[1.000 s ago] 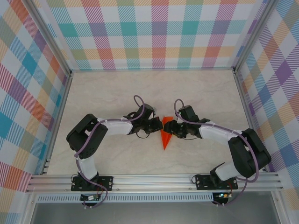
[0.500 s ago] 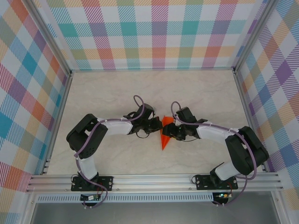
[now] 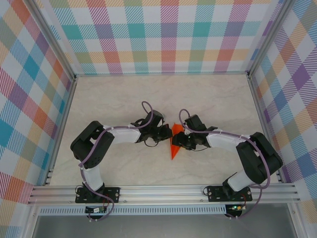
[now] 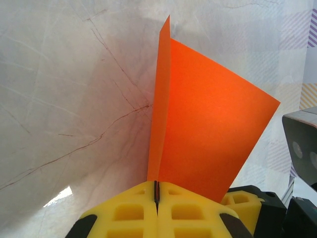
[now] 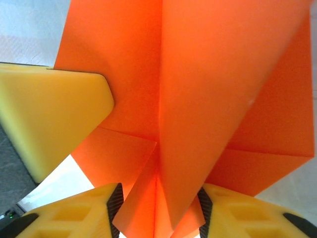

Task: Fold a paper plane with a square sheet of paper (pick it up from the middle)
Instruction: Move the paper plane to the center of the table.

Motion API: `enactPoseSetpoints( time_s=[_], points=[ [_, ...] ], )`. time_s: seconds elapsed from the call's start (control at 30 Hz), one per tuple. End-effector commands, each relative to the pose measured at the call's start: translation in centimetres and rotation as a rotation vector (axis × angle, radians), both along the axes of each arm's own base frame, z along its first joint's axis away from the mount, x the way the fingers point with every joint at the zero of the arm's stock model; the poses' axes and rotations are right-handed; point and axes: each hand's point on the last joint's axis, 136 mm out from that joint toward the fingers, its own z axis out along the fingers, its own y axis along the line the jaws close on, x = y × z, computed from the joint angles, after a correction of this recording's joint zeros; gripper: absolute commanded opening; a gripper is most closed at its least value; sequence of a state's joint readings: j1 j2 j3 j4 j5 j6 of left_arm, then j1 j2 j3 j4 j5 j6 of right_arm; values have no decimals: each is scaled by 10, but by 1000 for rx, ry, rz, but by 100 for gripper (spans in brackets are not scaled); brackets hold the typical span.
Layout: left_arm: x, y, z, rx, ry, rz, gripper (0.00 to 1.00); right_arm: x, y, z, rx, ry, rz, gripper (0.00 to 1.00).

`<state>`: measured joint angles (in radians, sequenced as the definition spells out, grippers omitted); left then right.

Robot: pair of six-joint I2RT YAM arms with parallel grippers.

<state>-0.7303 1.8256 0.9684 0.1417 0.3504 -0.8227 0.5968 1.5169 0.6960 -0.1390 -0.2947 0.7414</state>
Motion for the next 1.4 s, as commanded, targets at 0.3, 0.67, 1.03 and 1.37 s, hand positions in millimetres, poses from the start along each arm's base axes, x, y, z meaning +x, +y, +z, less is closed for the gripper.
enactPoseSetpoints(
  time_s=[0.3,0.67,1.03,1.37],
  points=[
    [4,6,-6,10,8,21,0,6,-1,5,-14,-6,-43,19],
    [14,61,39,266,-90,147,57,6,-35,13,-247,-22,-29,6],
    [10,155,64,654,-160,340,81,20,-50,12,-425,-11,13,9],
    [7,164,57,692,-143,353,100,31,-49,-3,-486,17,25,13]
  ],
)
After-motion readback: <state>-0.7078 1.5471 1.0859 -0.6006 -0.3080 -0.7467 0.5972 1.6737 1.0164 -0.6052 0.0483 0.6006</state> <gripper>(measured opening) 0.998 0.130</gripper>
